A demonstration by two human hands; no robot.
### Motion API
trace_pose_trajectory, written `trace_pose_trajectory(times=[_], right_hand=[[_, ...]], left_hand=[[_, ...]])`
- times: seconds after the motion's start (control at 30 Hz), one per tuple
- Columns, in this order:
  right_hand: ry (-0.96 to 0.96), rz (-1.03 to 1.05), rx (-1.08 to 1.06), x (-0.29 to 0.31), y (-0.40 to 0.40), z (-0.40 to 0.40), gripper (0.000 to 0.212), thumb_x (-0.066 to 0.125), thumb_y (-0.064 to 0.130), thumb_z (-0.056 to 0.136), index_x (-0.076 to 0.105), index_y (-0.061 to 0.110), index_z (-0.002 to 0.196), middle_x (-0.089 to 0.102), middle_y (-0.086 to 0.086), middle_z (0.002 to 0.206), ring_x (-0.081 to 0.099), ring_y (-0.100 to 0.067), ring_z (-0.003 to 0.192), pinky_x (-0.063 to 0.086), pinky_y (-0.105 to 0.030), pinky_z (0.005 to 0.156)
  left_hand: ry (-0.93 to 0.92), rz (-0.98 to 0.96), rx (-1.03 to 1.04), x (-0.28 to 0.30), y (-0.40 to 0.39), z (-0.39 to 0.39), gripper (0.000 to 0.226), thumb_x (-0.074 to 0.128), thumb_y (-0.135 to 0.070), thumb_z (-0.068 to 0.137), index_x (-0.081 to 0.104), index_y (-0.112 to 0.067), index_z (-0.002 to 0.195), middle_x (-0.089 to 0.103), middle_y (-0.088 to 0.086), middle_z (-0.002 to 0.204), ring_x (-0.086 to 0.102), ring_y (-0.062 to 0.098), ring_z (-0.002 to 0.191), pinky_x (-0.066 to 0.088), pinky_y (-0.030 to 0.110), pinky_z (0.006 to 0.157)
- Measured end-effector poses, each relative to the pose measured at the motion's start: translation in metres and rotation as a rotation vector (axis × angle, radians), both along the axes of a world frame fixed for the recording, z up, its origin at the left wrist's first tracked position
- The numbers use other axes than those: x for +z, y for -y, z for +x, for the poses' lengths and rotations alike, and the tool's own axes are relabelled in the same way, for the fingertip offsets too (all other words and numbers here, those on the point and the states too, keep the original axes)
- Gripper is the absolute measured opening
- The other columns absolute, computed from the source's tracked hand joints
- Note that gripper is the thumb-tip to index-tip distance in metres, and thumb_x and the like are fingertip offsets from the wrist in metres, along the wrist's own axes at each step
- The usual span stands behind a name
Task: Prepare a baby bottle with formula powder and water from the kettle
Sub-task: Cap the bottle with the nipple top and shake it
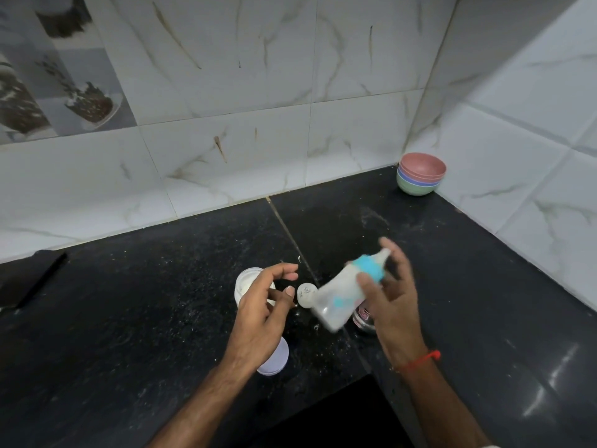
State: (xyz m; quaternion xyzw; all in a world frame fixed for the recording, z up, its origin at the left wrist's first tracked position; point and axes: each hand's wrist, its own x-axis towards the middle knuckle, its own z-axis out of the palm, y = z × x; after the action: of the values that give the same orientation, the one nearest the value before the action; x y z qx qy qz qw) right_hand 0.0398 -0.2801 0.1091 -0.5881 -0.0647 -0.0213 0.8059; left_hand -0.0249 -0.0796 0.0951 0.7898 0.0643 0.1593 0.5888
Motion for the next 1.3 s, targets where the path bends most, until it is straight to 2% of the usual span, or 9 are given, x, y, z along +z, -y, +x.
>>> trace_pose_trajectory(times=[0.1,0.2,0.37,0.53,0.7,0.83,1.0,1.17,1.3], right_hand=[[0.076,-0.067,0.081,0.001,0.001,-0.006,0.075,0.083,0.005,0.08,0.05,0.025,0.144,0.075,-0.017,0.116,0.074,-0.03,0.103,0.062,-0.039,0.087],[-0.062,0.301,-0.19,0.005,0.004,0.005,0.062,0.073,0.021,0.085,0.048,0.024,0.142,0.078,0.006,0.098,0.072,-0.014,0.08,0.06,-0.027,0.06],[0.049,-0.086,0.075,0.0,0.005,-0.008,0.072,0.077,0.01,0.079,0.05,0.024,0.144,0.075,-0.015,0.114,0.074,-0.023,0.1,0.062,-0.034,0.084],[-0.062,0.338,-0.306,0.006,0.014,0.01,0.08,0.08,0.035,0.074,0.044,0.025,0.145,0.079,0.008,0.096,0.072,-0.009,0.084,0.06,-0.026,0.065],[0.032,-0.038,-0.041,-0.003,0.009,-0.014,0.072,0.075,0.009,0.08,0.048,0.023,0.145,0.076,-0.009,0.11,0.074,-0.017,0.092,0.061,-0.027,0.075],[-0.086,0.358,-0.312,-0.003,0.009,0.002,0.053,0.065,0.018,0.095,0.046,0.024,0.144,0.072,0.005,0.102,0.071,-0.006,0.081,0.06,-0.024,0.065],[0.022,-0.051,0.077,-0.009,0.007,-0.012,0.072,0.079,0.006,0.084,0.048,0.023,0.147,0.075,-0.017,0.116,0.074,-0.024,0.101,0.062,-0.035,0.087],[-0.122,0.429,-0.286,-0.005,0.009,0.006,0.065,0.076,0.037,0.084,0.048,0.026,0.142,0.068,-0.001,0.118,0.072,-0.009,0.085,0.061,-0.027,0.065],[-0.017,-0.015,0.132,-0.01,0.003,-0.015,0.079,0.087,0.02,0.078,0.049,0.024,0.146,0.074,-0.018,0.117,0.074,-0.025,0.101,0.062,-0.035,0.083]], left_hand=[[0.0,0.001,-0.002,-0.001,0.0,0.0,0.036,0.062,-0.007,0.102,0.066,-0.034,0.125,0.071,-0.014,0.117,0.07,0.021,0.082,0.053,0.018,0.069],[0.006,-0.006,0.003,0.0,0.0,0.0,0.034,0.061,-0.008,0.102,0.066,-0.032,0.126,0.071,-0.013,0.118,0.07,0.02,0.082,0.053,0.017,0.071],[0.009,0.013,-0.002,-0.001,0.001,0.0,0.036,0.062,-0.007,0.102,0.066,-0.034,0.126,0.071,-0.014,0.118,0.07,0.02,0.081,0.054,0.018,0.072],[0.01,-0.007,0.0,0.001,0.001,0.0,0.036,0.062,-0.008,0.102,0.065,-0.035,0.126,0.071,-0.013,0.119,0.07,0.02,0.082,0.054,0.019,0.071],[0.006,-0.012,0.0,0.002,0.004,-0.001,0.04,0.062,-0.006,0.102,0.064,-0.038,0.125,0.071,-0.014,0.117,0.071,0.018,0.079,0.053,0.015,0.069],[0.003,-0.014,0.003,0.0,0.003,-0.002,0.038,0.062,-0.007,0.102,0.065,-0.035,0.127,0.071,-0.013,0.118,0.071,0.021,0.081,0.054,0.018,0.069],[-0.011,-0.005,-0.001,0.0,0.004,-0.002,0.038,0.062,-0.007,0.102,0.065,-0.034,0.127,0.07,-0.017,0.117,0.07,0.022,0.081,0.052,0.016,0.07],[-0.003,-0.009,0.006,0.002,0.002,-0.003,0.037,0.061,-0.007,0.102,0.064,-0.035,0.127,0.071,-0.013,0.118,0.071,0.017,0.081,0.053,0.017,0.068],[-0.006,-0.006,0.012,0.0,0.002,-0.003,0.037,0.061,-0.007,0.102,0.065,-0.033,0.127,0.071,-0.015,0.116,0.07,0.018,0.08,0.053,0.016,0.068]])
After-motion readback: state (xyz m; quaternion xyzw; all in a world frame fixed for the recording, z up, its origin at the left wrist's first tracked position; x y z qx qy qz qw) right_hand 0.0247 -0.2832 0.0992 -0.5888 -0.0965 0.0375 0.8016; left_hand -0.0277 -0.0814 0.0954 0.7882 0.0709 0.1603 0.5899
